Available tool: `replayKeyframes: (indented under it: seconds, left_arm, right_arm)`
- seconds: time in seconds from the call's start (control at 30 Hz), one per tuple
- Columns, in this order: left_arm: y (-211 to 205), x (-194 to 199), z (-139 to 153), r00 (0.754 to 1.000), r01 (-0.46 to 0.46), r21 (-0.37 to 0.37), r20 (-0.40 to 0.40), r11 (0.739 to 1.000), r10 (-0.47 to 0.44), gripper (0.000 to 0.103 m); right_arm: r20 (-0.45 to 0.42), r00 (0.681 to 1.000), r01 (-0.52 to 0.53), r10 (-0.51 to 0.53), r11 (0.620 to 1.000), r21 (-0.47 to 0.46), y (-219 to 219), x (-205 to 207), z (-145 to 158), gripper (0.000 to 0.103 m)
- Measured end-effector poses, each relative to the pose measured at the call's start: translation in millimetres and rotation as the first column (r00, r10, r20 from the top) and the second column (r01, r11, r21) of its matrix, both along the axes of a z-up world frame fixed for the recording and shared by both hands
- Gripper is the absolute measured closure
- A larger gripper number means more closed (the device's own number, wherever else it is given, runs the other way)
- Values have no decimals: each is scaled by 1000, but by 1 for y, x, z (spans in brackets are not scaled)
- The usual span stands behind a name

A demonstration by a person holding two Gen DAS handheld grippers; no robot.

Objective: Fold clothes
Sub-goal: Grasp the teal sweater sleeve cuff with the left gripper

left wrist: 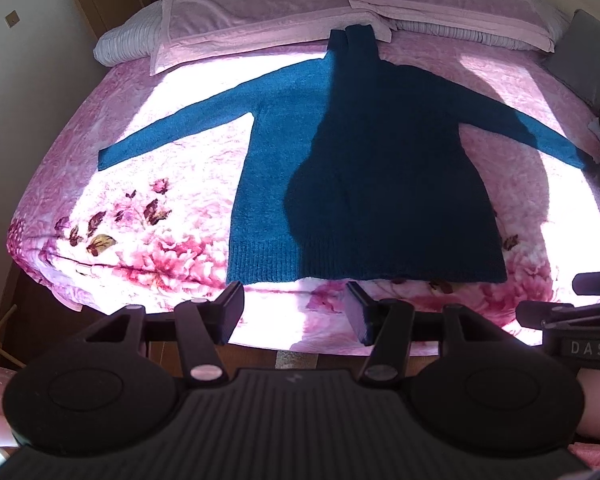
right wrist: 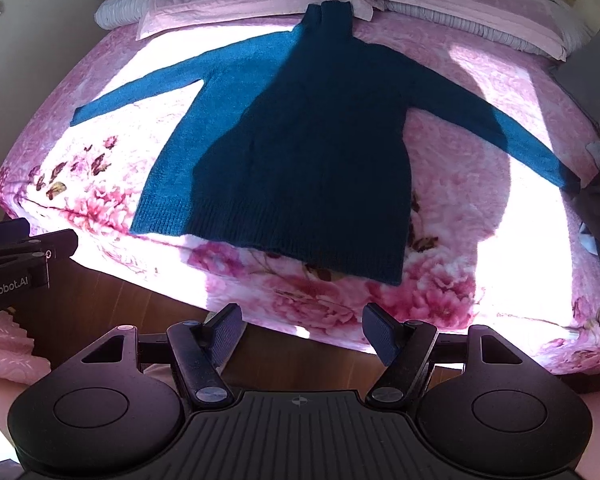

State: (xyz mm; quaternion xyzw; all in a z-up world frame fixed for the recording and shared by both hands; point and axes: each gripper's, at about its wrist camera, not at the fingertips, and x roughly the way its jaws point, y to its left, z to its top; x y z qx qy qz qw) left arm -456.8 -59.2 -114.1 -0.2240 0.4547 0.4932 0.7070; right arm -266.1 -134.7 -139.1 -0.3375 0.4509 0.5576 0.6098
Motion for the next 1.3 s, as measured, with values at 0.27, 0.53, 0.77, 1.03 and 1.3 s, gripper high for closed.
replayKeyframes:
  seconds: [0.27, 0.53, 0.77, 1.03, 1.3]
  left_arm:
    - [120, 6, -16, 999, 26, -68, 30, 997, -24, 52]
    - [284, -59, -47, 976, -107, -167, 171, 980, 136, 52]
    - [415, -140, -125, 882, -323, -237, 275, 916, 383, 52]
    - [492, -248, -216, 604, -601, -332, 408, 727, 685, 52]
    - [501, -317, -261, 342, -761, -338, 517, 554, 785, 62]
  right_arm:
    - [2, 998, 64, -64, 996, -57, 96, 2, -17, 33]
    - [-78, 967, 244, -241, 969, 25, 195, 21, -18, 33]
    - [-63, 904, 427, -422, 893, 146, 247, 54, -45, 33]
    - [-11, 819, 573, -573, 816, 76, 268, 96, -118, 33]
    - [69, 865, 496, -498, 867, 48, 299, 93, -167, 33]
